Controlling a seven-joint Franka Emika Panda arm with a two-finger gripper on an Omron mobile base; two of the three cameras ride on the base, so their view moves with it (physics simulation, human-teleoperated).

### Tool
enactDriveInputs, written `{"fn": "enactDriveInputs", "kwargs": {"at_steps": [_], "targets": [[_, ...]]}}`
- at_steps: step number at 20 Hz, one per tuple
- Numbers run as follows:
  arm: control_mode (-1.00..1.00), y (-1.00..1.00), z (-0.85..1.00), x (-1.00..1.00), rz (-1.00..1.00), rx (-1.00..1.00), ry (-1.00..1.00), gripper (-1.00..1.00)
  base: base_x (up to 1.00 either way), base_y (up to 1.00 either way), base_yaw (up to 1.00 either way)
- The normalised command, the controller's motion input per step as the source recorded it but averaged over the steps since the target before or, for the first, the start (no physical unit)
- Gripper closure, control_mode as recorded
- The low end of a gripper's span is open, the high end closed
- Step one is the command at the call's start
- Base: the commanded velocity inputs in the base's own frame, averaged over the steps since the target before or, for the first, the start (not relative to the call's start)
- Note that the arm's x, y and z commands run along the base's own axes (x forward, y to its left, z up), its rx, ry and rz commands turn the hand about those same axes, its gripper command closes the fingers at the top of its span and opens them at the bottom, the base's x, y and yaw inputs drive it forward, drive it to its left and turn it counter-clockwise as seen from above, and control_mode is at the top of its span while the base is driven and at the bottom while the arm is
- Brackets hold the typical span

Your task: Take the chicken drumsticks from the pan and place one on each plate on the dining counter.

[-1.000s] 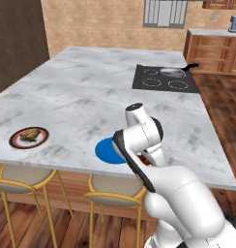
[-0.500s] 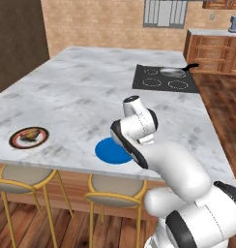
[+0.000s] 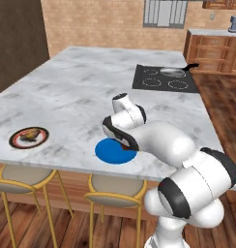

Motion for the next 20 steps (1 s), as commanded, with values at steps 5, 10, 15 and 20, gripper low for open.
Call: {"fn": "enactDriveInputs", "kwargs": {"at_steps": [5, 10, 15, 20], "targets": [[-1.00, 0.40, -0.31, 0.32, 0.00, -0.05, 0.00, 1.00, 0.00, 0.00, 0.00], [-1.00, 0.11, -0.37, 0.31, 0.00, -0.04, -0.02, 1.00, 0.00, 0.00, 0.00], [-1.00, -0.01, -0.51, 0.22, 0.00, -0.02, -0.08, 1.00, 0.00, 0.00, 0.00], [-1.00, -0.07, -0.42, 0.20, 0.00, 0.00, -0.07, 1.00, 0.00, 0.00, 0.00]]}}
